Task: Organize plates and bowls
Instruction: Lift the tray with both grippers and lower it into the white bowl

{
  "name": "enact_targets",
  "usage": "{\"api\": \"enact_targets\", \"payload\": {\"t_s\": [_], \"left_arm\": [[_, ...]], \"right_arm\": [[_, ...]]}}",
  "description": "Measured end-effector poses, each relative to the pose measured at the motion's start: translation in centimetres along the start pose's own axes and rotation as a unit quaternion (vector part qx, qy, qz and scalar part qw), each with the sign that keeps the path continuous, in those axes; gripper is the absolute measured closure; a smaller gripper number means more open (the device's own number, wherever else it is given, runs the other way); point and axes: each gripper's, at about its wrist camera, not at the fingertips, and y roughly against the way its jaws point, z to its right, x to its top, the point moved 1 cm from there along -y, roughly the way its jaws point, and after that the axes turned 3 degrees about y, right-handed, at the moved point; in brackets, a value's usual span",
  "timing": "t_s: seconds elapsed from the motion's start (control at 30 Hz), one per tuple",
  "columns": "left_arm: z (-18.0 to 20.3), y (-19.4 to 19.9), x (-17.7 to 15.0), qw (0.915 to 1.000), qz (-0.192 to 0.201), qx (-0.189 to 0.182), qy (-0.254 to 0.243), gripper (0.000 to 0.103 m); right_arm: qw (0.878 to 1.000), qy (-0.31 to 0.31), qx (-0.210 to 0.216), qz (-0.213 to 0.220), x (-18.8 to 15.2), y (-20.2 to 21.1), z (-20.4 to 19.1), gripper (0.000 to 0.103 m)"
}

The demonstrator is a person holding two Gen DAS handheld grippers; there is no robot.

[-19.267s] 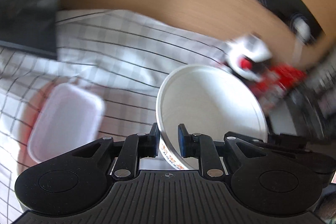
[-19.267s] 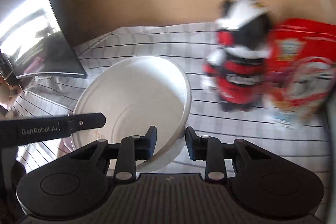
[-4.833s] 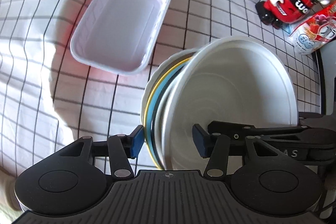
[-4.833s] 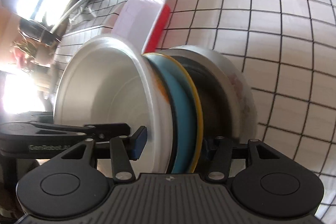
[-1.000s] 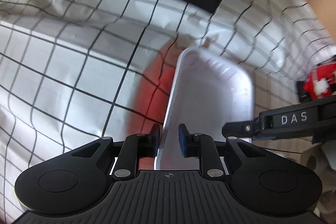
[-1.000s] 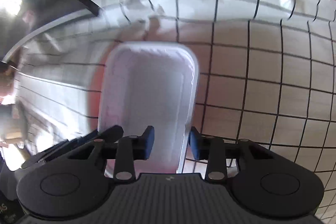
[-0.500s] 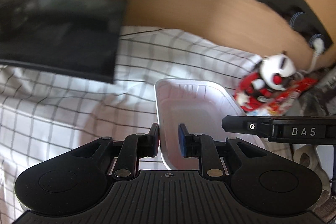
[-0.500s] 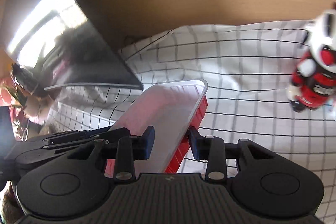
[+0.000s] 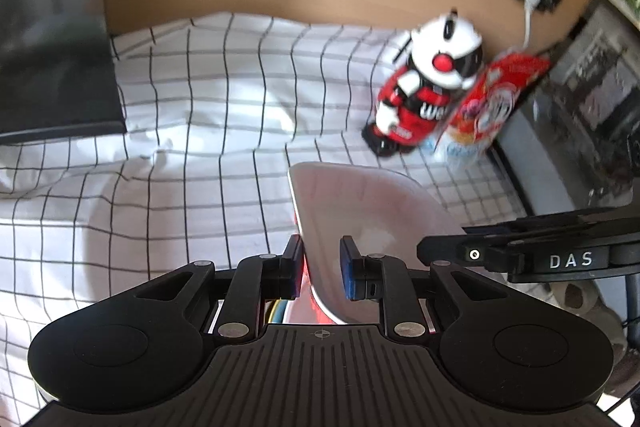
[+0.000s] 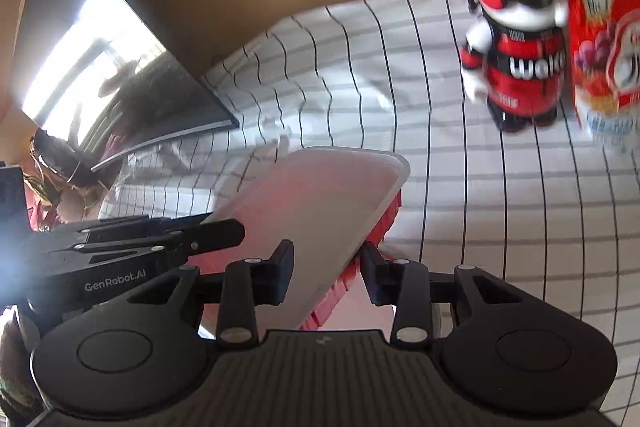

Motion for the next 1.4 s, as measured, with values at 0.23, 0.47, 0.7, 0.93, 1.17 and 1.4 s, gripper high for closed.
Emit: {"api": "enact_targets", "payload": {"t_s": [0.23,0.47,0.7,0.93,1.17,1.4], "left_arm": [[-0.6,-2.1,-2.6,0.9988,-0.04,0.018,-0.023,0.085],[-0.9,-2.9,-3.7,0.9978,-0.063,0.017,-0.013,0.087],[-0.6,-2.9,-3.7,0.9976,-0.065,0.02,-0.009,0.087],[-0.4,-1.9,-3.0,0.9991,-0.035,0.022,-0.011,0.087],[-0.5,-2.9,-3.4,0.998,-0.061,0.016,-0.006,0.086],[-1.2,-2.4,-2.8,0.9986,-0.052,-0.001,0.014,0.087]], "right_arm": [[0.999,0.012,0.019,-0.023,-1.6,-0.7,0.6,0.062],[1.0,0.01,-0.001,0.015,-0.5,-0.7,1.1,0.054],[1.0,0.006,0.023,0.014,-0.7,-1.5,0.9,0.058],[0.997,0.045,0.024,0.052,-0.8,-0.1,-0.2,0.057],[0.999,0.004,0.037,0.035,-1.4,-0.8,1.7,0.057],[0.999,-0.014,0.028,0.029,-1.7,-1.5,2.7,0.057]]}}
